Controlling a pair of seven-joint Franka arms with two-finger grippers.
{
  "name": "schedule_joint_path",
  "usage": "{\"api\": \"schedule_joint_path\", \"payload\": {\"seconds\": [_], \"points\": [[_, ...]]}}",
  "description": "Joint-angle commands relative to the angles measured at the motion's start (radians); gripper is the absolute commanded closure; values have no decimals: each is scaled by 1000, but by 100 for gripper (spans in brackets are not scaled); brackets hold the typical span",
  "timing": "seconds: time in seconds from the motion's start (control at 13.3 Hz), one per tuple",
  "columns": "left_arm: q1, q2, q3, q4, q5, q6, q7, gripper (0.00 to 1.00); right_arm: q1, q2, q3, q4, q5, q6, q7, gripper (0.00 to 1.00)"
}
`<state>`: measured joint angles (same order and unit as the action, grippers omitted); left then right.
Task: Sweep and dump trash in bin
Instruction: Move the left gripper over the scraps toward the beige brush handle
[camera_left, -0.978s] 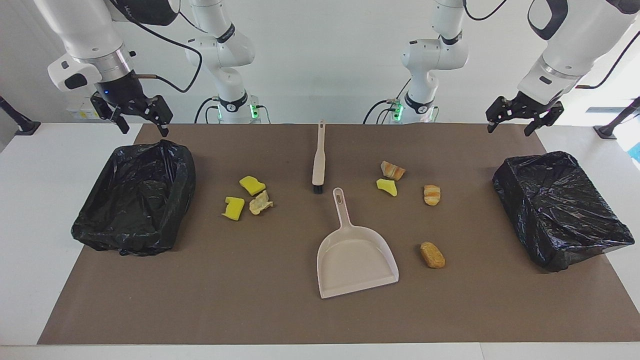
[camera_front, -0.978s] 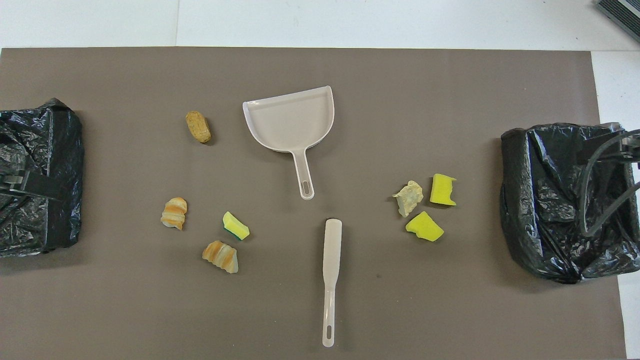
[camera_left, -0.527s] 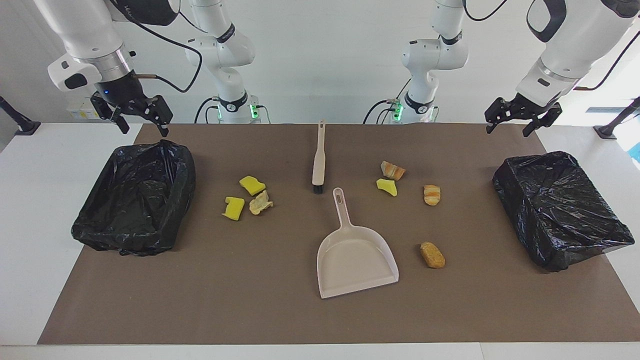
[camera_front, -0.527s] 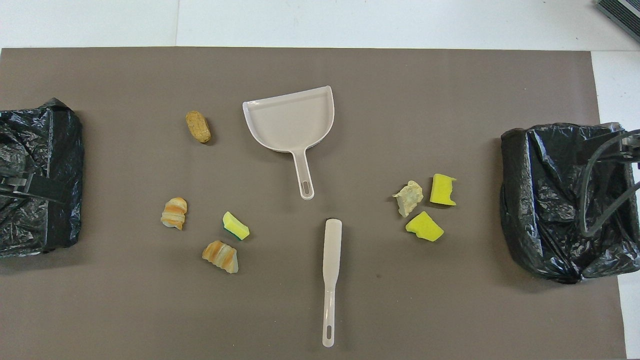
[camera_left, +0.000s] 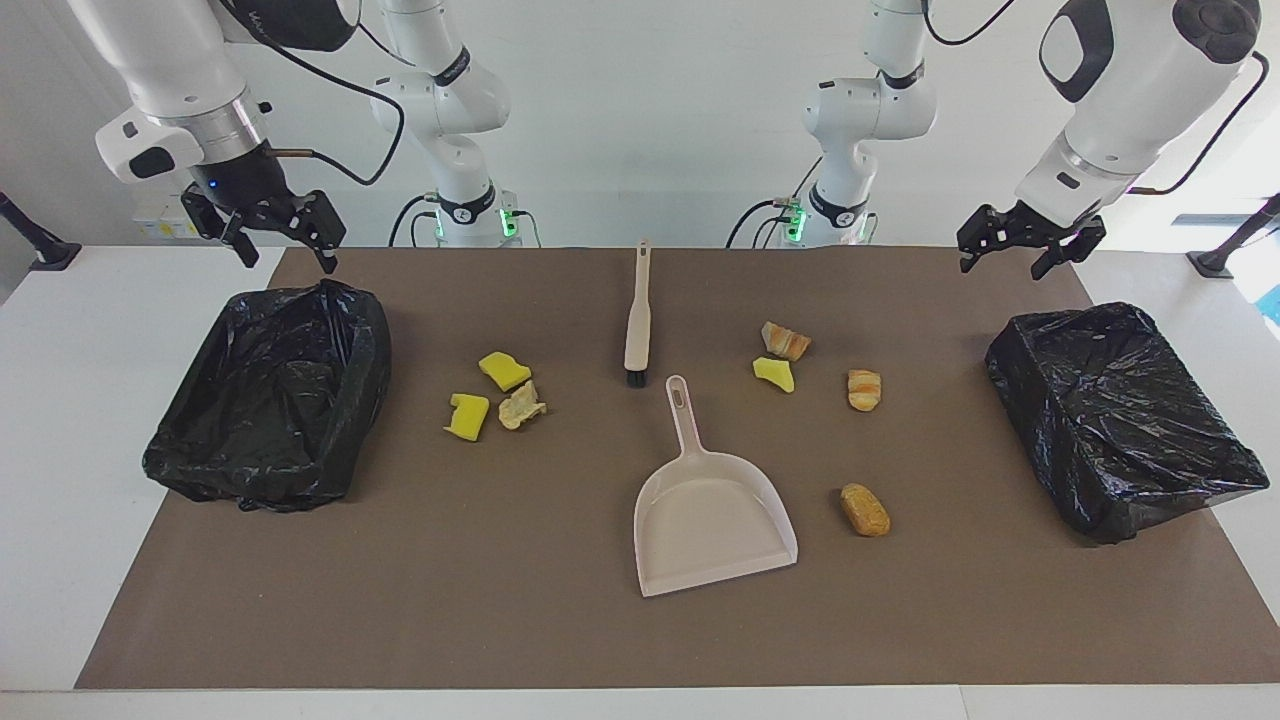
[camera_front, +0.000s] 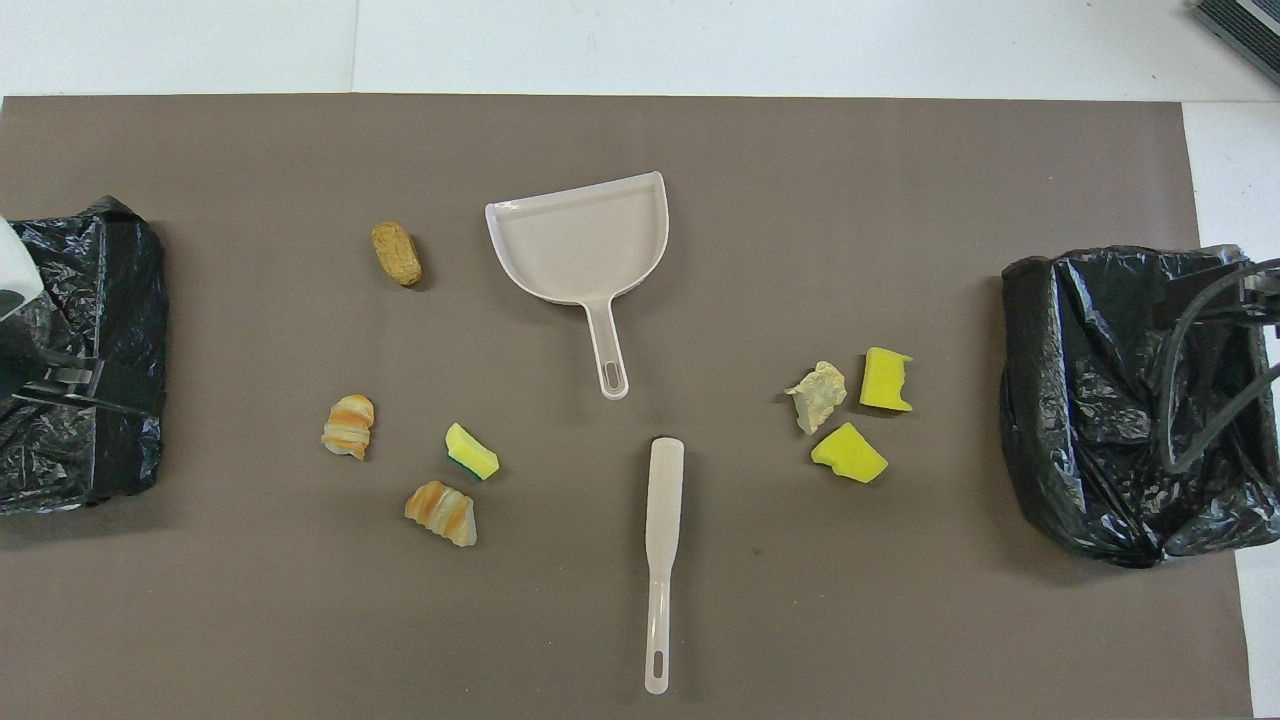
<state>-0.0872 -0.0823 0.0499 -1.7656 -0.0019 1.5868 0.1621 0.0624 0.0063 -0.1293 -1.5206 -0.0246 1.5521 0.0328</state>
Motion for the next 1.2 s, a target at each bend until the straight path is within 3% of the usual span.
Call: {"api": "schedule_joint_path", "payload": {"seconds": [0.0,0.45,1.13], "points": [[-35,-65,-1,-116,-21,99,1,0,0,-23,-1,-24,12,6,-2,0],[-187,-102,-1,-291,-27,298,-84,0,0,-23,-1,-24,12,6,-2,0],[-414,-79,-1,-429,-27,514,-349,0,0,-23,-1,-24,12,6,-2,0]]}}
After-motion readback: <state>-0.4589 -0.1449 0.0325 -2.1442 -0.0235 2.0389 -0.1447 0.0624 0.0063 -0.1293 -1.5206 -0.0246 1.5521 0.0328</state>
